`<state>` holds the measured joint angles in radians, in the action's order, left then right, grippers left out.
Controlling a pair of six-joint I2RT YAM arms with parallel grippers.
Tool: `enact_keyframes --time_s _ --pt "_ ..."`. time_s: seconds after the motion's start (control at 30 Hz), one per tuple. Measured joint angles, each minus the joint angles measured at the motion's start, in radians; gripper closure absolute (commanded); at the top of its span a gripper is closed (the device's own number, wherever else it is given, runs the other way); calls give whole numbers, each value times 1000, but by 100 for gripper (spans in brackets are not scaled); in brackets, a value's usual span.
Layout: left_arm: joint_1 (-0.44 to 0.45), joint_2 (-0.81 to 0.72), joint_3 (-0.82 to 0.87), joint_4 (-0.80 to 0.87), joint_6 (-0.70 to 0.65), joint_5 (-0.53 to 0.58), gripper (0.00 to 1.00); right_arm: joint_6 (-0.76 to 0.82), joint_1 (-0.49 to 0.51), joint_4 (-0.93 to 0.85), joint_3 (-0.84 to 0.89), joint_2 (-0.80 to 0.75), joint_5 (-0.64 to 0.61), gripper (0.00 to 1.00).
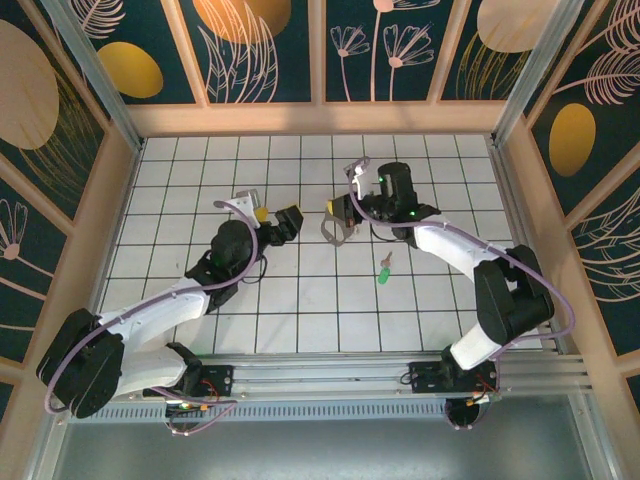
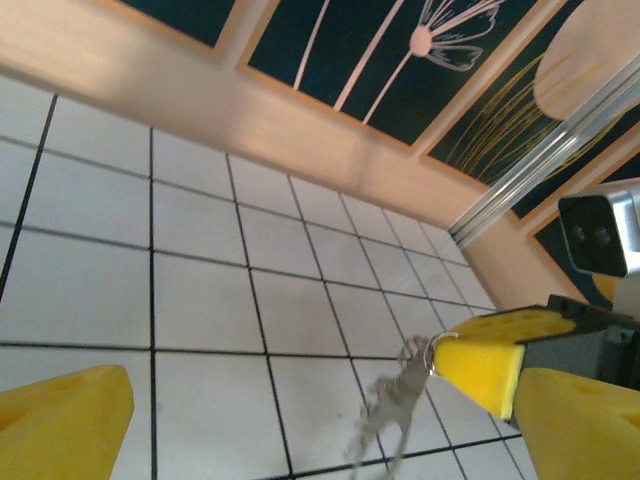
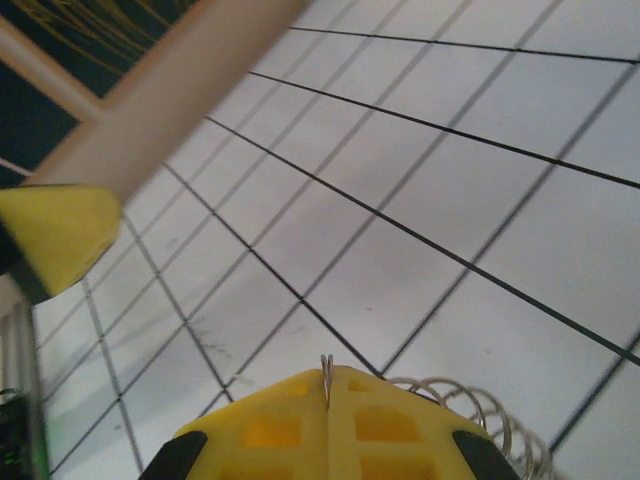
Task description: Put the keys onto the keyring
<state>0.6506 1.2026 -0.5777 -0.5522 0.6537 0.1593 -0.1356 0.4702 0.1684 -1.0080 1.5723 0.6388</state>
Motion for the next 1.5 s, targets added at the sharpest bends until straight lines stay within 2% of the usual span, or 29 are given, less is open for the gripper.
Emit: enact_keyframes --time_s 0.2,0.4,0.6,0.73,0.87,1.13,1.23,1.5 --pt "-50 -5 -61 8 -40 -113 17 -28 -61 119 40 -19 167 100" --pt "-66 24 -164 18 -99 -239 25 -81 -107 234 73 -19 266 100" --pt "-84 142 -270 18 -147 -364 38 -132 -125 336 73 -15 343 100" --pt "-113 230 -330 18 -156 -467 53 -172 -138 401 74 -3 386 100" --pt "-134 286 -359 -9 -150 -578 59 -209 -146 459 88 3 412 100" --pt "-138 366 -359 -138 -71 -798 63 -319 -155 602 116 41 429 100" --pt "-138 392 -359 -192 -30 -848 67 -368 -155 658 132 52 430 100" --pt "-138 452 -381 -285 55 -912 66 -430 -155 738 142 56 437 100"
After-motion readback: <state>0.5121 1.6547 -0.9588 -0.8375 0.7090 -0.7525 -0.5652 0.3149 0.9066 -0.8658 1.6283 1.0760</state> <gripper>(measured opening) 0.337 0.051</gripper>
